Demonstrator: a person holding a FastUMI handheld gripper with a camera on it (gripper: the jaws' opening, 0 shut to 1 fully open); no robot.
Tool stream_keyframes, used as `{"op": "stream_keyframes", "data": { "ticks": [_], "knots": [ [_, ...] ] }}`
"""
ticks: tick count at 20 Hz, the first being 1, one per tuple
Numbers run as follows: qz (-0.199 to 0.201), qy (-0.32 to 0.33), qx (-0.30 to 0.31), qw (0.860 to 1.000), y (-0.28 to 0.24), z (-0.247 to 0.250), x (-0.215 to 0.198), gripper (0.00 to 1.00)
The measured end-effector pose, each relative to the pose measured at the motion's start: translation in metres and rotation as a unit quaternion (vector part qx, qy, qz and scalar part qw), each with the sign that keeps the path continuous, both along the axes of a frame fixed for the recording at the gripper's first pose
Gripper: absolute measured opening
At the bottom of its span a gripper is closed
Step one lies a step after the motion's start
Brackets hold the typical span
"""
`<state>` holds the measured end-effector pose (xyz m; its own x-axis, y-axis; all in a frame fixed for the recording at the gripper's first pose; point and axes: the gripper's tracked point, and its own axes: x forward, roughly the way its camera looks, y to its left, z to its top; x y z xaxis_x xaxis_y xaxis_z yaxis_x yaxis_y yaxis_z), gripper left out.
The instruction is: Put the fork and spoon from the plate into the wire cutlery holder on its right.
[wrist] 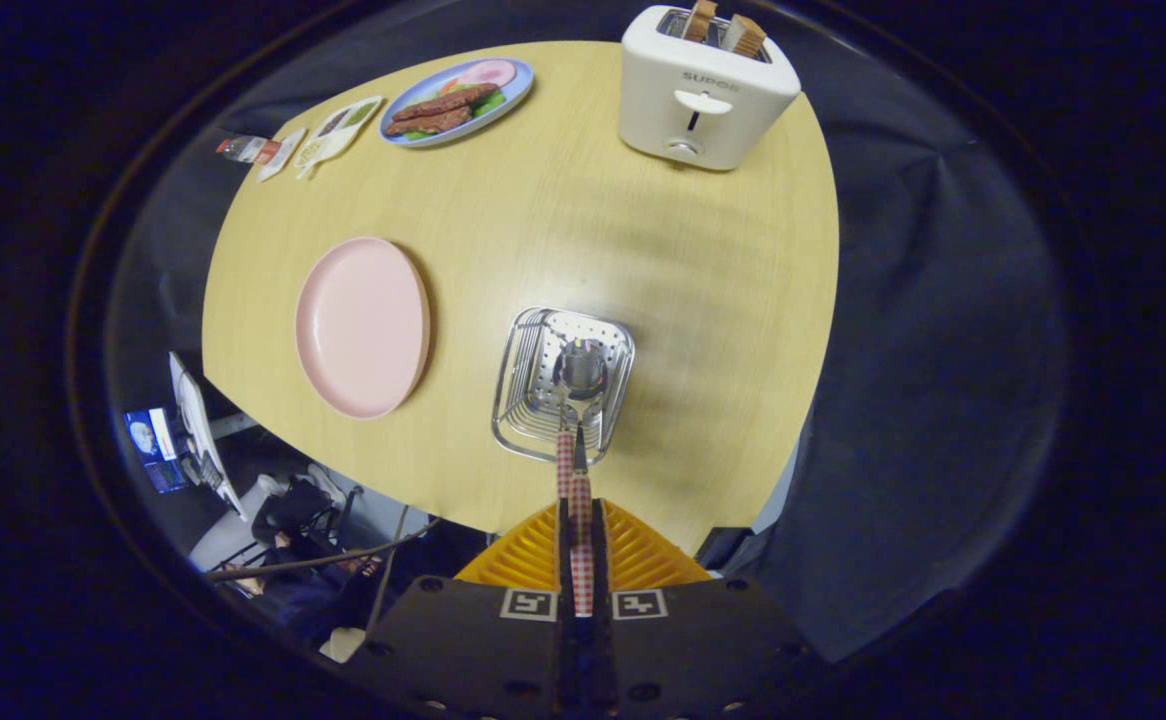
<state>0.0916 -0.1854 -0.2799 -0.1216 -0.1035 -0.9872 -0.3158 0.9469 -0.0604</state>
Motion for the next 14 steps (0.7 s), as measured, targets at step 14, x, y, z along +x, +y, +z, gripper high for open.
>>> {"op": "stream_keyframes", "data": {
  "ticks": [14],
  "knots": [
    [-0.004,-0.143,0.041,0.989,0.054,0.038,0.023,0.35]
  ]
}}
